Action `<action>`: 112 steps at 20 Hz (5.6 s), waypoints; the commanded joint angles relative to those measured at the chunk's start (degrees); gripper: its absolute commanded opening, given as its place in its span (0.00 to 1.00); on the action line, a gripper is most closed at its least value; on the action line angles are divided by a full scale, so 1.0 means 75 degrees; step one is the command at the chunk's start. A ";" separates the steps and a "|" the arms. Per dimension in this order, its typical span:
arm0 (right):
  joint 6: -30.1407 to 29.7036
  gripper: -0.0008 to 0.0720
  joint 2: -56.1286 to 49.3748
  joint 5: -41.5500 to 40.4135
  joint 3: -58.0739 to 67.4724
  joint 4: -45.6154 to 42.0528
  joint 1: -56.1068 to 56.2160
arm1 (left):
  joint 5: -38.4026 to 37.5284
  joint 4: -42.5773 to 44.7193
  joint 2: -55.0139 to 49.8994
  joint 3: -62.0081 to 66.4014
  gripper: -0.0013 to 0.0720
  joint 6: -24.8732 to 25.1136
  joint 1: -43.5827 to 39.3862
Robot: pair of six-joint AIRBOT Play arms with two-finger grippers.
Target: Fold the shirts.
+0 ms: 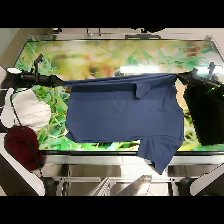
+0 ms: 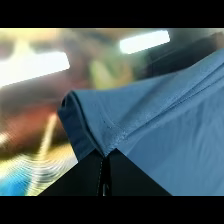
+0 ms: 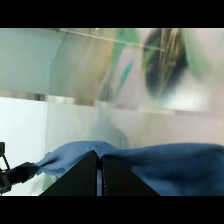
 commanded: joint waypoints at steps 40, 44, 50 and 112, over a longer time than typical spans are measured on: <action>0.1137 0.04 0.3197 0.2943 -0.0982 -0.2975 -0.0017 | -0.2626 0.1393 0.2393 -0.3952 0.15 -0.2652 0.0067; 0.0624 0.04 0.5161 0.2186 -0.3095 -0.3453 -0.0015 | -0.1655 0.2801 0.3934 -0.6473 0.15 -0.2052 0.0169; 0.0230 0.04 0.7026 0.1760 -0.5371 -0.3453 0.0131 | -0.0254 0.2809 0.5001 -0.7930 0.36 -0.1577 0.0169; 0.0530 0.35 0.6662 0.1384 -0.5700 -0.2710 0.0181 | 0.0600 0.2157 0.4870 -0.8384 0.59 -0.0533 -0.0498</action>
